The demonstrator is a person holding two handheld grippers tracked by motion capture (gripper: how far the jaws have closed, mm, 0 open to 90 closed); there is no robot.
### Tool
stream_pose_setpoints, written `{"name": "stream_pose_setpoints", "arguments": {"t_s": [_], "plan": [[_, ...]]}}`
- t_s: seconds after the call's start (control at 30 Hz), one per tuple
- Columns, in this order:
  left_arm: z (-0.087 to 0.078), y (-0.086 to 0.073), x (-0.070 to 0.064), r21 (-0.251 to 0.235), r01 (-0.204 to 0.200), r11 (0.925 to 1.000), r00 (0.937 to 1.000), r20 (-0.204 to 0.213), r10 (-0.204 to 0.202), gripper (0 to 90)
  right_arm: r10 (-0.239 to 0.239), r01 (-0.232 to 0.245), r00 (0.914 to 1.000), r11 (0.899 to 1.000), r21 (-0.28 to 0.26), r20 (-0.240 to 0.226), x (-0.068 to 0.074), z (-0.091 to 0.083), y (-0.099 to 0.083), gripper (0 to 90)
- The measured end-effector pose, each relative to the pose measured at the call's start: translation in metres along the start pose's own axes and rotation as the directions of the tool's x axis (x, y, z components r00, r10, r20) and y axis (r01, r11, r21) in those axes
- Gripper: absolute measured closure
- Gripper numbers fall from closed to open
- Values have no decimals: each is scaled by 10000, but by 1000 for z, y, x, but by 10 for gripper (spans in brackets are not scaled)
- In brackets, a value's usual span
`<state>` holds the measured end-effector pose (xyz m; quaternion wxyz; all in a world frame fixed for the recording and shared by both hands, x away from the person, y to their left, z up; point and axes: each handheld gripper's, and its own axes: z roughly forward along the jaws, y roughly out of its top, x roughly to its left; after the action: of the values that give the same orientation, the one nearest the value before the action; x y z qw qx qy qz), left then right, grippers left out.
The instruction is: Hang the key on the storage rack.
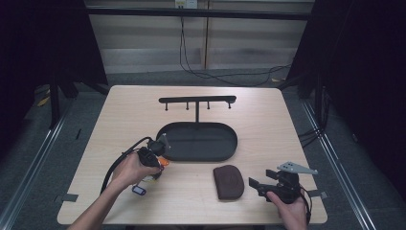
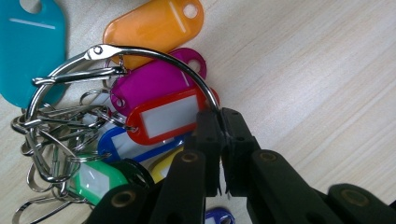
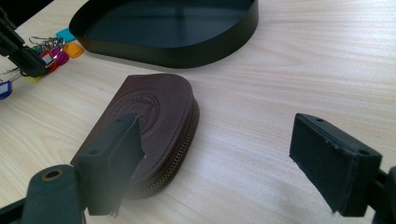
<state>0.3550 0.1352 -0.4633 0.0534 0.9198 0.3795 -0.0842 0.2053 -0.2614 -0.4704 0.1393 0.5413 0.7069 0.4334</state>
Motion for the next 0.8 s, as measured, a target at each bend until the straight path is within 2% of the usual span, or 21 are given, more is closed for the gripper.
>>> {"name": "stream_pose_setpoints", "arguments": {"t_s": [0.37, 0.5, 0.63, 0.7, 0.8], "plan": [[-6, -4, 6, -121, -342, 9993, 9971, 679, 349, 873, -62, 62, 10000, 10000, 77, 25, 1, 1, 0, 168], [-11, -5, 6, -85, -562, 9984, 9960, 684, 567, 872, -109, 108, 9999, 9999, 126, 32, 2, 2, 0, 167], [-18, -7, 8, -265, -556, 9981, 9952, 791, 575, 872, -53, 52, 10000, 9999, 97, 56, 1, 2, 0, 168], [-20, -8, 9, -424, -431, 9982, 9949, 889, 467, 873, -70, 70, 10000, 9999, 103, 62, 1, 2, 0, 168], [-25, -10, 14, -540, -335, 9980, 9915, 1235, 400, 873, -57, 56, 10000, 9999, 143, 28, 1, 2, 1, 168]]}}
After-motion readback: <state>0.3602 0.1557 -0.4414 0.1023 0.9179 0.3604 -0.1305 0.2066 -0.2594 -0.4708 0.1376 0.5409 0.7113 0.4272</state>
